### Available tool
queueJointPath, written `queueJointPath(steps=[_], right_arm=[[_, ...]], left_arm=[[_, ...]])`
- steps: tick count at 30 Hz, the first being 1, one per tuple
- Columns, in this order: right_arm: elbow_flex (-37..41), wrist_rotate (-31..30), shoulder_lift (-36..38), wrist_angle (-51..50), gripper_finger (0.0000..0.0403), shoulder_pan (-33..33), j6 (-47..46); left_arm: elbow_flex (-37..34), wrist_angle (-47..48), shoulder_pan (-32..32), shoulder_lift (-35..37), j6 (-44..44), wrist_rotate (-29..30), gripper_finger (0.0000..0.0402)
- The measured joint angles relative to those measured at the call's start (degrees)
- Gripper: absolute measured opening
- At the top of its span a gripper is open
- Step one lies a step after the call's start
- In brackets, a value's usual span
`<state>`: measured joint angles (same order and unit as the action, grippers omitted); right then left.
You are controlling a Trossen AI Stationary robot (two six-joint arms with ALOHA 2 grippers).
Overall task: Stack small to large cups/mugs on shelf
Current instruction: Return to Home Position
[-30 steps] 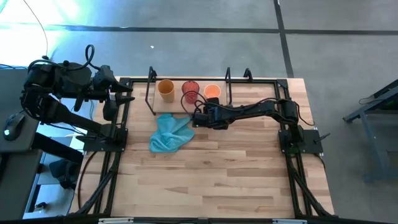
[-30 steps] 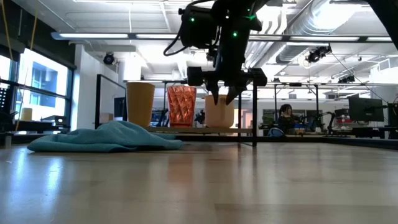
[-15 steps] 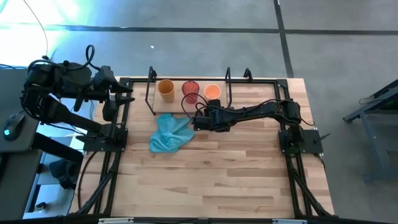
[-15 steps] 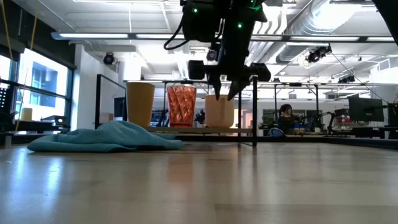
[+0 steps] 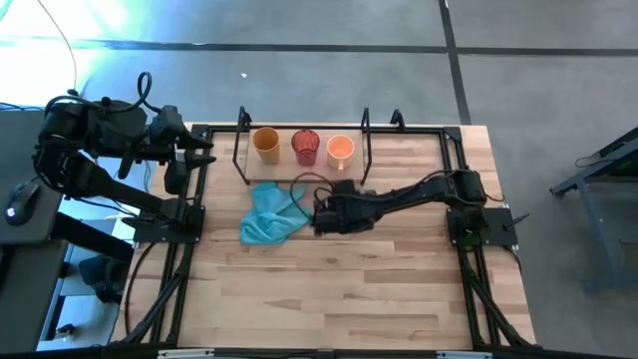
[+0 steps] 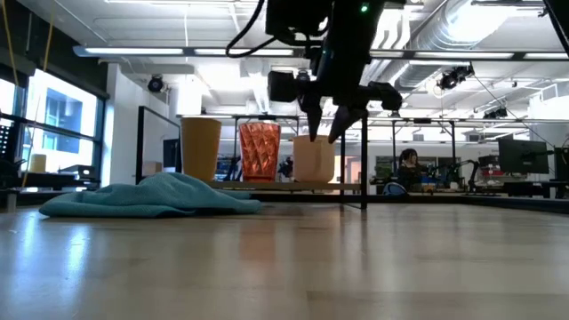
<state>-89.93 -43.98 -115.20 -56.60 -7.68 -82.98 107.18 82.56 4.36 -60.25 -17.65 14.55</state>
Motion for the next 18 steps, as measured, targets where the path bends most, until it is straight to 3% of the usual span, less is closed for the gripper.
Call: queueJointPath(steps=[9,18], right_arm=[[0.0,0.63,0.36,-4.04,0.0126,-7.23,-9.44],[0.0,1.27,0.94,-3.38,0.0126,-12.93,-9.26]], left_arm=[[-0.01,-0.22,0.0,-0.02,-0.22,0.01,0.0163],[0.0,-3.05,0.0,-0.39,-0.63,0.02,0.0163]])
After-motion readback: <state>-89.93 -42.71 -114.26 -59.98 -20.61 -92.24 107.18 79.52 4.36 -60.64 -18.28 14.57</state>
